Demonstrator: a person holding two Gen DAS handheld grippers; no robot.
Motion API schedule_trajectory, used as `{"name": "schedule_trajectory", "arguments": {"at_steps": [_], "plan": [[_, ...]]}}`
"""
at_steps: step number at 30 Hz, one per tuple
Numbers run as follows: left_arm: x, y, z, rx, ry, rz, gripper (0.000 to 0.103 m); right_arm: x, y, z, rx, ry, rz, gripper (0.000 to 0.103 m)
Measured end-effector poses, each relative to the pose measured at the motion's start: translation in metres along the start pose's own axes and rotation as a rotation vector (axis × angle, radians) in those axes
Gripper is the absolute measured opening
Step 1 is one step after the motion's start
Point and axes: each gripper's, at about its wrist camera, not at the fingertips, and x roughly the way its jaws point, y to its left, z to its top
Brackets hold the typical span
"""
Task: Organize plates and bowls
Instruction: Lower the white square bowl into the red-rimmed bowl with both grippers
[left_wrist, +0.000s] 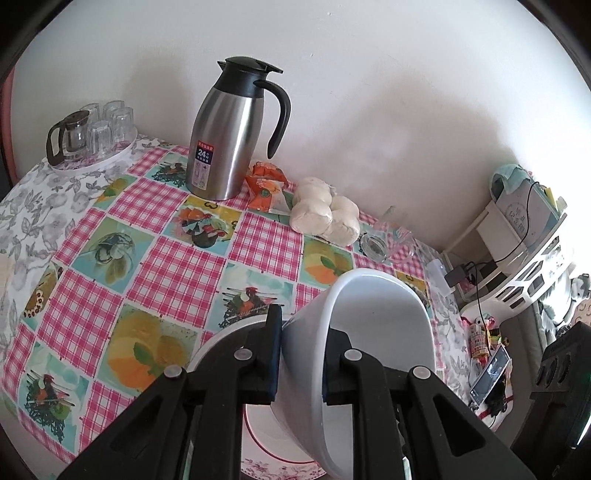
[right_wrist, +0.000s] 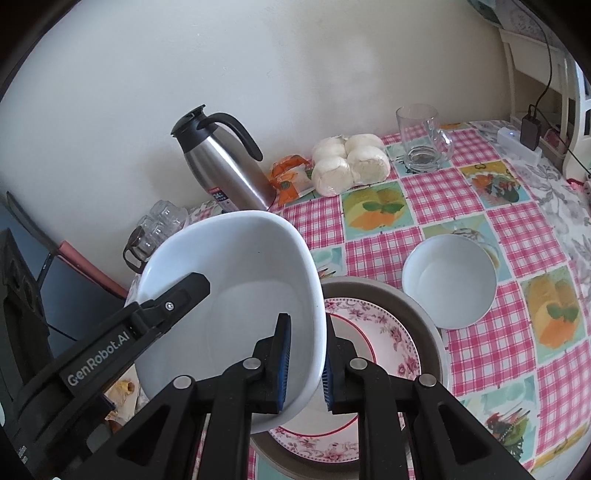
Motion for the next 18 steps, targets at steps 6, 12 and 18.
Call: {"name": "schedule_trajectory", "arguments": {"at_steps": [6,12,18], "plan": [[0.016,0.004,-0.010,-0.009,0.062,0.009,0.017,0.011,-0.011,-0.006,0.020,0.047,-0.020,0.018],[0.025,0.009,-0.021,-0.032,0.114,0.004,0.017,0.017,-0.018,-0.012,0.021,0.085,-0.047,0.017],[0.029,0.013,-0.028,-0.035,0.139,0.017,0.017,0.023,-0.020,-0.018,0.016,0.118,-0.052,0.017]]}}
